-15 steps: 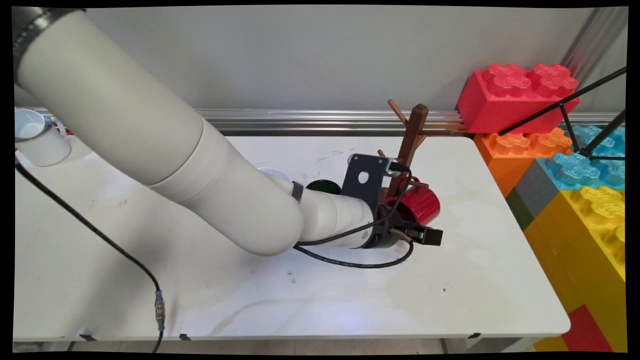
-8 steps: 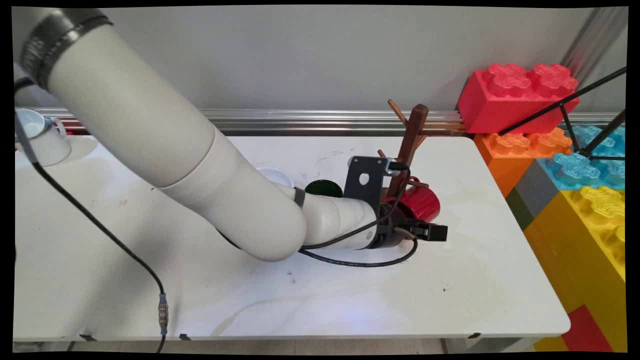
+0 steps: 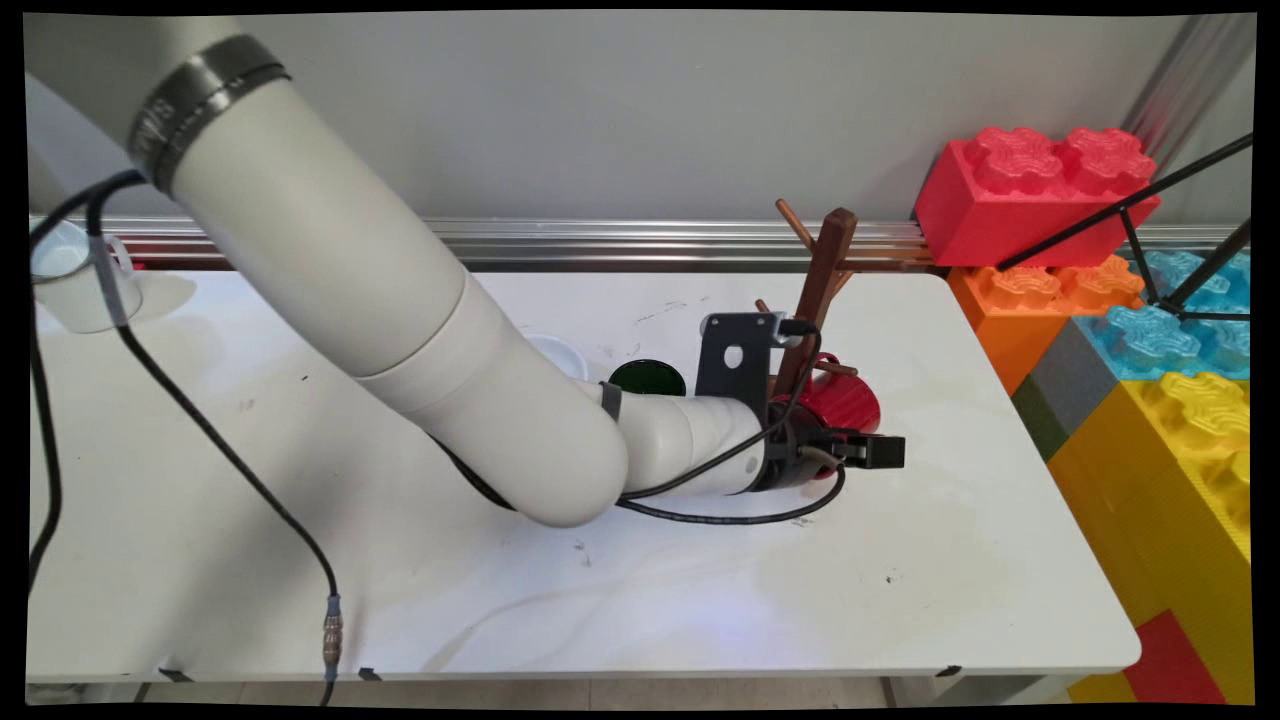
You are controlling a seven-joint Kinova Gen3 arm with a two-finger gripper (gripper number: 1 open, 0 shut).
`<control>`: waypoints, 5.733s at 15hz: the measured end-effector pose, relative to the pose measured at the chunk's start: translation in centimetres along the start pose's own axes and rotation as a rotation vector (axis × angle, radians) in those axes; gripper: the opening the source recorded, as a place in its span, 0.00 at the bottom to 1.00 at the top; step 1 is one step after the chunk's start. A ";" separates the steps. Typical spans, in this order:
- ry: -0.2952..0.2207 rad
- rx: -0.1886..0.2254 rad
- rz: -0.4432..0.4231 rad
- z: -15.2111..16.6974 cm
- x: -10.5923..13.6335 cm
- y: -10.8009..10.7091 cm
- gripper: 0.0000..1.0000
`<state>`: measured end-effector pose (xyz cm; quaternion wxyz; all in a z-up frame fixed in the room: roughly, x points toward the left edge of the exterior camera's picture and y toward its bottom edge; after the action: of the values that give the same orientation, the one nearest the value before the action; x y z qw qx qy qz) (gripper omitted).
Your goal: Pick up the red mug from the rack, then place the picked object on the table
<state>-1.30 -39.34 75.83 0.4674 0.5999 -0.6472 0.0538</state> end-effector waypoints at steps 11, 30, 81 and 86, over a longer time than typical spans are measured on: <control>0.025 -0.004 -0.047 1.2 0.0 -0.5 1.00; 0.033 -0.014 -0.067 -0.1 0.5 -1.2 0.00; -0.394 -0.112 0.505 -13.4 11.1 5.0 0.00; -0.457 -0.061 0.582 -13.6 12.5 6.3 0.00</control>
<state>2.81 -38.08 94.89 0.2937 0.3729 -0.8796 0.0300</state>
